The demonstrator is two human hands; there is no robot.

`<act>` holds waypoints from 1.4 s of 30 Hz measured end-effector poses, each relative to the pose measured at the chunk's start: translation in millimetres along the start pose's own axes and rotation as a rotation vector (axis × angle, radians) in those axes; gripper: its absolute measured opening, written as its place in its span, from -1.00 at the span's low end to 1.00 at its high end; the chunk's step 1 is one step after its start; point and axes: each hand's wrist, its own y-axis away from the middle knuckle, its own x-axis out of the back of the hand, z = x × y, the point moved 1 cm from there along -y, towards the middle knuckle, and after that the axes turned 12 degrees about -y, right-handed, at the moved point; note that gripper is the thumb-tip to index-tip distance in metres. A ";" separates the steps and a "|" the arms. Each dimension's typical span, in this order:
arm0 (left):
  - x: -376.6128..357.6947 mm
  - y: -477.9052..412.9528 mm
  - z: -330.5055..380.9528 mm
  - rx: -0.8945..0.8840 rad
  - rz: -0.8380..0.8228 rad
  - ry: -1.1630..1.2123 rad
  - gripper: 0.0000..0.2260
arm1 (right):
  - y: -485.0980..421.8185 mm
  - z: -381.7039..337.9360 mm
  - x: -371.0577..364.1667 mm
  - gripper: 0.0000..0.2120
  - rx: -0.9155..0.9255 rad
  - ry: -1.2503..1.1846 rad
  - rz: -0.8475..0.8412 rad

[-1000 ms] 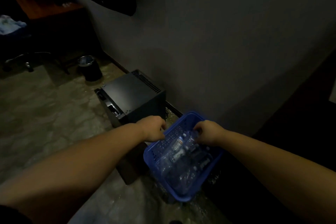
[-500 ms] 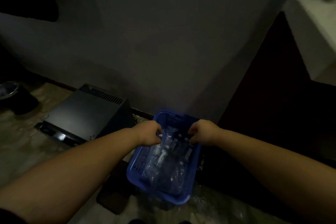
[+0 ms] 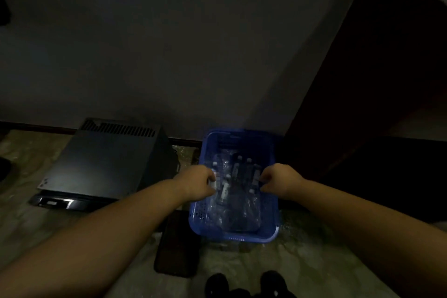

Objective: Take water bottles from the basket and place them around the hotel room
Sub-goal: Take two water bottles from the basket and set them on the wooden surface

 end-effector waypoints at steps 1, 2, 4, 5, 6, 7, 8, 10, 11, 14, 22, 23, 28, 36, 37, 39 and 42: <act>-7.3 -0.4 -1.3 0.004 -0.008 0.007 -0.68 | -1.5 1.4 -7.0 -0.75 -0.001 0.001 -0.008; -15.0 -1.8 -2.0 0.010 -0.010 0.020 -0.70 | -3.5 3.6 -13.5 -0.75 -0.001 0.001 -0.017; -32.6 -6.6 -2.9 0.031 -0.012 0.049 -0.74 | -9.5 10.0 -24.1 -0.78 -0.003 0.002 -0.026; -42.7 -10.2 -3.5 0.043 -0.020 0.069 -0.75 | -14.2 14.4 -29.8 -0.79 -0.001 -0.002 -0.029; -52.3 -16.0 -4.4 0.049 -0.023 0.089 -0.78 | -20.6 20.1 -36.0 -0.80 0.004 -0.012 -0.027; -62.5 -23.6 -5.7 0.049 -0.019 0.105 -0.81 | -28.3 26.9 -42.9 -0.80 0.007 -0.020 -0.023; -74.5 -33.1 -7.2 0.052 -0.015 0.119 -0.84 | -36.9 35.1 -51.1 -0.79 0.007 -0.021 -0.018; -102.0 -55.7 -10.4 0.072 -0.006 0.140 -0.88 | -56.7 56.3 -73.2 -0.80 0.004 -0.032 -0.018; -116.7 -70.3 -13.7 0.091 0.010 0.156 -0.89 | -69.8 69.2 -86.5 -0.80 -0.001 -0.058 -0.009; -173.9 -125.8 -27.7 0.135 0.072 0.199 -0.91 | -119.0 112.9 -137.8 -0.82 -0.018 -0.165 0.021; -405.7 -304.3 -72.8 0.192 -0.052 0.172 -0.86 | -293.5 250.7 -325.1 -0.80 -0.071 -0.283 -0.010; -427.5 -324.9 -78.8 0.190 -0.045 0.179 -0.83 | -314.7 264.9 -340.8 -0.78 -0.066 -0.285 -0.016; -484.8 -406.0 -92.9 0.211 0.033 0.207 -0.79 | -390.0 315.4 -379.6 -0.75 -0.060 -0.294 0.042; -521.7 -426.0 -99.3 0.332 0.057 0.359 -0.80 | -398.8 338.1 -407.7 -0.80 -0.105 -0.347 0.035; -521.5 -433.4 -99.6 0.345 0.115 0.380 -0.77 | -406.8 336.4 -405.8 -0.80 -0.104 -0.347 0.062; -521.3 -449.5 -100.2 0.375 0.209 0.415 -0.67 | -421.6 335.5 -401.6 -0.80 -0.114 -0.353 0.119; -525.5 -469.4 -103.8 0.425 0.249 0.398 -0.54 | -438.4 339.1 -400.2 -0.76 -0.146 -0.348 0.187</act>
